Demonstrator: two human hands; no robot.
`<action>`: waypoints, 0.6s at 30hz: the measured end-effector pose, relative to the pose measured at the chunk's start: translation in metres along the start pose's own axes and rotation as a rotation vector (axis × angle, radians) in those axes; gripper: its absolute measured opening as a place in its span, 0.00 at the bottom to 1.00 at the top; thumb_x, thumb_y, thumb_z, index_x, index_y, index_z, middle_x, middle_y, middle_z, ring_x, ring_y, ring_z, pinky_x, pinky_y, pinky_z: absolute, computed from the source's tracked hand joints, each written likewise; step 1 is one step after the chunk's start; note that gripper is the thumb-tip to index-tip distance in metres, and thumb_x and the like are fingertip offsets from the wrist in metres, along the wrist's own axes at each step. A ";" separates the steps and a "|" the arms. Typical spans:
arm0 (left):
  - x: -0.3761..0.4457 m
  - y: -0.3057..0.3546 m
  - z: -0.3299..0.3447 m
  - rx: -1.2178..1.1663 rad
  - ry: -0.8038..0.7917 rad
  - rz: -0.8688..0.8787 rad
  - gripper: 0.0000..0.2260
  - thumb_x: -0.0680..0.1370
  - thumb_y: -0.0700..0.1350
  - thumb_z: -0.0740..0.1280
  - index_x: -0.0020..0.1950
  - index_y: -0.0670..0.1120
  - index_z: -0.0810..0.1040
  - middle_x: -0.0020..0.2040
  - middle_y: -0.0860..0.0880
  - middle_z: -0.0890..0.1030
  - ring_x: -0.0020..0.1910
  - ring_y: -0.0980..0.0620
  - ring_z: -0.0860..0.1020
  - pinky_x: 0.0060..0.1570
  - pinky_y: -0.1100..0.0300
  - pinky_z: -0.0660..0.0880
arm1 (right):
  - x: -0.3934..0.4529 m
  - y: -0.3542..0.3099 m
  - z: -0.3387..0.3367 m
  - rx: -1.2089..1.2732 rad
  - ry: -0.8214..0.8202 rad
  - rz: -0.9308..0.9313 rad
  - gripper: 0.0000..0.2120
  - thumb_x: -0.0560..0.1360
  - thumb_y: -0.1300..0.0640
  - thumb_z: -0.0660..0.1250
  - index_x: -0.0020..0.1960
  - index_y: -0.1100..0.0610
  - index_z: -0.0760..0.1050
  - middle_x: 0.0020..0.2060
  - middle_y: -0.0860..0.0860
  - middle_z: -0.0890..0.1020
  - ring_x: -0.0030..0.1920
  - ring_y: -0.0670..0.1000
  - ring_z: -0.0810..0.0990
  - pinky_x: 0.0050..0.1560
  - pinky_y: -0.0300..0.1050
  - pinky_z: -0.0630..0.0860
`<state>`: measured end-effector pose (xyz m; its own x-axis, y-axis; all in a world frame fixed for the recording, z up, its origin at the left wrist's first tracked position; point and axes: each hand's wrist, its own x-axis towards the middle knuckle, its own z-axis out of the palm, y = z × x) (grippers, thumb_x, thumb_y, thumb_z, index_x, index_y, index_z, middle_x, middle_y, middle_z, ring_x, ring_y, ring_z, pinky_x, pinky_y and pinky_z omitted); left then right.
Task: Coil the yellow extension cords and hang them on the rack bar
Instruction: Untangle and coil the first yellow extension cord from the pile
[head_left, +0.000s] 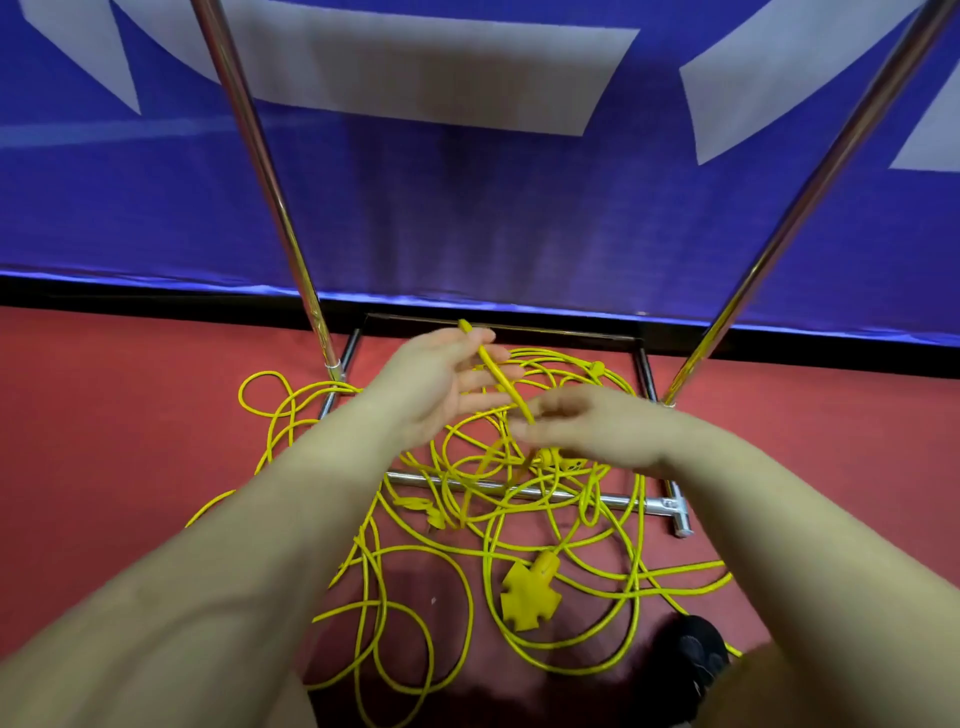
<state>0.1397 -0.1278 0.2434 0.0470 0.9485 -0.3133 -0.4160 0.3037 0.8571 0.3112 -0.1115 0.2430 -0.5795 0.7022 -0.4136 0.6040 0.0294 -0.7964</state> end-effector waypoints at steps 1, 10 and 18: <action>0.001 0.002 0.000 -0.048 0.020 0.023 0.07 0.81 0.40 0.56 0.49 0.43 0.73 0.42 0.46 0.79 0.36 0.50 0.83 0.37 0.54 0.80 | 0.001 0.001 0.005 -0.080 -0.017 -0.055 0.07 0.75 0.52 0.67 0.52 0.52 0.77 0.44 0.50 0.81 0.46 0.47 0.78 0.53 0.47 0.74; 0.000 -0.010 -0.004 0.511 -0.226 -0.075 0.10 0.81 0.48 0.56 0.54 0.51 0.77 0.51 0.50 0.82 0.53 0.54 0.78 0.61 0.57 0.68 | 0.001 -0.018 -0.015 0.686 0.375 -0.161 0.07 0.79 0.61 0.59 0.48 0.54 0.75 0.37 0.50 0.83 0.34 0.46 0.83 0.38 0.36 0.80; 0.003 -0.012 -0.007 0.693 -0.117 0.043 0.10 0.82 0.42 0.55 0.45 0.50 0.73 0.41 0.54 0.80 0.43 0.51 0.78 0.48 0.58 0.74 | 0.004 -0.013 -0.020 0.754 0.424 -0.127 0.04 0.78 0.55 0.62 0.51 0.53 0.73 0.48 0.52 0.83 0.44 0.48 0.84 0.44 0.40 0.79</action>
<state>0.1386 -0.1292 0.2295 0.1573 0.9526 -0.2604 0.2525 0.2162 0.9432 0.3115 -0.0949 0.2602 -0.2746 0.9356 -0.2220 -0.0615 -0.2475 -0.9669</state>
